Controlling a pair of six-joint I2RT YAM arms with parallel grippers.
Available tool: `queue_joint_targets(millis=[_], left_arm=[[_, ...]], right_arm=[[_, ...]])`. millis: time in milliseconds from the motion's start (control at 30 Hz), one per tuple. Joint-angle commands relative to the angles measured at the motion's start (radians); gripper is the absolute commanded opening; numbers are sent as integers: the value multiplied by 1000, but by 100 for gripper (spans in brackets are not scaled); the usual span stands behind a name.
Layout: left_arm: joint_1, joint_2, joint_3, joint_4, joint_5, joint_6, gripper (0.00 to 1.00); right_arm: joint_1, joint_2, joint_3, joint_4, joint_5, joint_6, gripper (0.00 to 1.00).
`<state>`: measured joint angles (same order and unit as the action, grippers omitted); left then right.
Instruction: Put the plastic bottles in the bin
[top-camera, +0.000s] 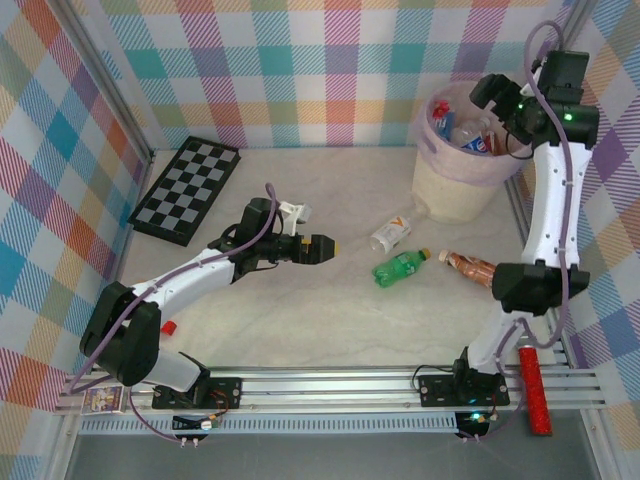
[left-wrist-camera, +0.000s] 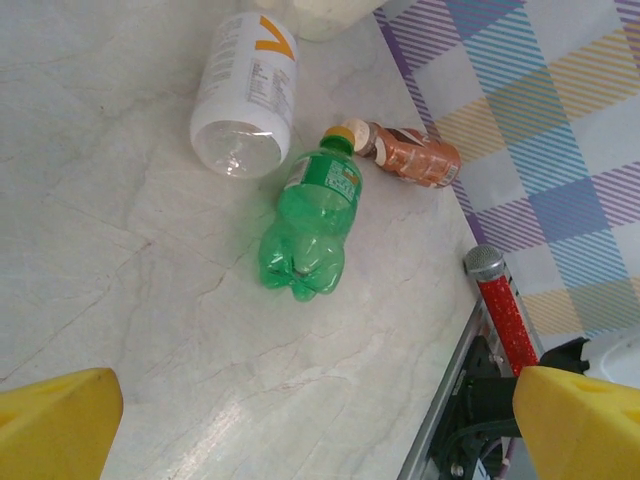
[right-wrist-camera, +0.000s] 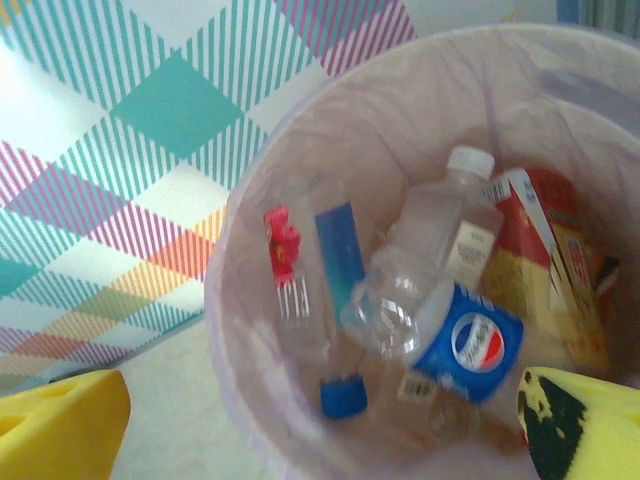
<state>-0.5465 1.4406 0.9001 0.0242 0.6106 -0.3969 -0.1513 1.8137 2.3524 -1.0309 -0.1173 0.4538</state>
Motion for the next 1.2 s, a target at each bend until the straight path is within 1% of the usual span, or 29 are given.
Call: queue_joint_targets(millis=[0, 100, 167, 267, 400, 500, 567, 700, 767, 833, 1000, 1067, 1133, 1167], left_arm=[[-5, -19, 38, -38, -57, 25, 100], [-3, -18, 60, -74, -103, 27, 100], [2, -13, 72, -92, -121, 26, 100], [6, 5, 85, -101, -126, 22, 100], [13, 39, 96, -106, -124, 11, 100], [16, 59, 97, -98, -133, -4, 100], [17, 71, 92, -96, -144, -10, 100], [19, 73, 79, -100, -174, -17, 100], [20, 65, 73, -130, -214, -16, 100], [20, 51, 70, -165, -245, -11, 100], [22, 0, 42, -184, -293, -11, 100], [22, -13, 36, -185, -309, -13, 100], [22, -27, 29, -180, -314, -20, 100], [23, -31, 26, -179, -316, -22, 100]], right_arm=[[-4, -130, -140, -38, 21, 63, 99], [-2, -288, -358, 11, 44, 140, 99], [-1, -404, -504, 47, 31, 172, 99], [0, -541, -661, 47, 25, 251, 99], [-1, -650, -808, -19, 49, 347, 99], [-1, -709, -934, -29, 93, 390, 99], [-1, -731, -1043, -13, 112, 423, 99], [-6, -743, -1242, 96, 101, 504, 99], [-23, -732, -1320, 148, 99, 566, 99], [-41, -720, -1372, 186, 111, 623, 99], [-108, -660, -1453, 271, 115, 742, 99], [-141, -635, -1483, 309, 107, 783, 99], [-175, -599, -1511, 356, 62, 828, 99], [-183, -582, -1514, 369, 62, 837, 99]])
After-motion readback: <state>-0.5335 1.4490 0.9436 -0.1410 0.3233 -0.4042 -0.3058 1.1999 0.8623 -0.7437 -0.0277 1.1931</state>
